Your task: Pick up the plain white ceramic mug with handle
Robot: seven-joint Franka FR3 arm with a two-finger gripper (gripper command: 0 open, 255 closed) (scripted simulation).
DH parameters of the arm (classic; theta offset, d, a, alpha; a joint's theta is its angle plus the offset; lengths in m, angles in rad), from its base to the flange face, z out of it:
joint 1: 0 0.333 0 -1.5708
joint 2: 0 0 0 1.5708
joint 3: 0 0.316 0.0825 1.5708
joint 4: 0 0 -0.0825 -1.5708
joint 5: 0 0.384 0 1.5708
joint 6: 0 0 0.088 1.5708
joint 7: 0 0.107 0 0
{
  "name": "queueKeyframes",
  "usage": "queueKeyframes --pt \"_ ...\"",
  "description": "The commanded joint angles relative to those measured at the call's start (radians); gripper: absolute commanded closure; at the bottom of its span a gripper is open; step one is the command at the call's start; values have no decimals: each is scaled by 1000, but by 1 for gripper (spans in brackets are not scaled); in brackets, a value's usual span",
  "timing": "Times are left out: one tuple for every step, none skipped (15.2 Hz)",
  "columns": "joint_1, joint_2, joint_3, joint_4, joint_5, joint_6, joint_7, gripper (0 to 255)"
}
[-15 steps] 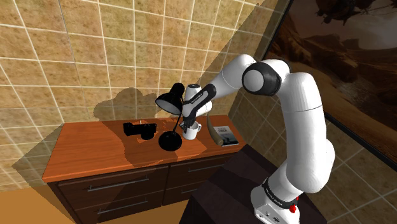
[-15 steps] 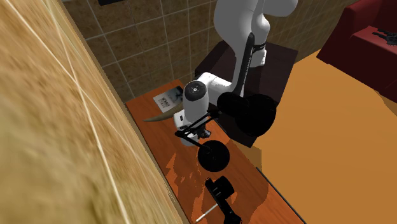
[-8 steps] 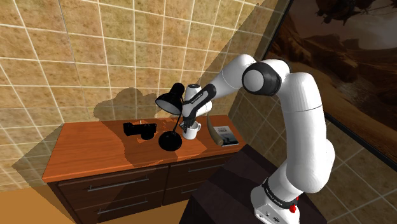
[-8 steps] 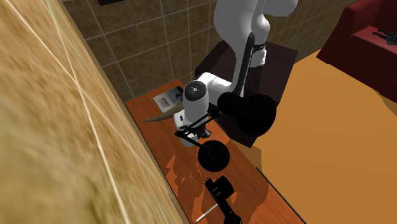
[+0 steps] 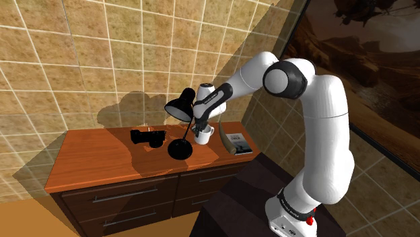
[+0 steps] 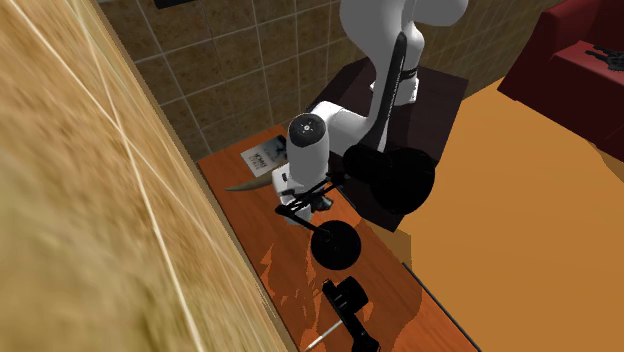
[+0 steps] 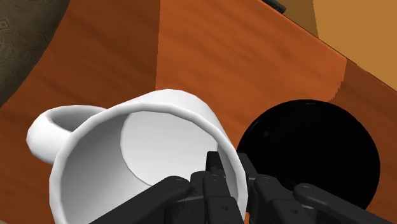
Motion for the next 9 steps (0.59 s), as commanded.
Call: queueKeyframes --pt "1 -23 -1 -6 -1 -17 0 255" --pt "1 -35 -1 -9 -1 -26 0 255" --pt "1 -47 -2 -12 -2 -35 0 255" --pt "2 -58 -2 -14 -2 -44 0 255" --pt "2 -70 -2 -17 -2 -53 1 255" --pt "2 -81 -3 -19 -3 -62 1 255" --pt "2 -92 -3 -21 -3 -71 1 255" --pt "2 -94 -3 -21 -3 -73 1 255" --pt "2 -94 -3 -21 -3 -73 1 255"
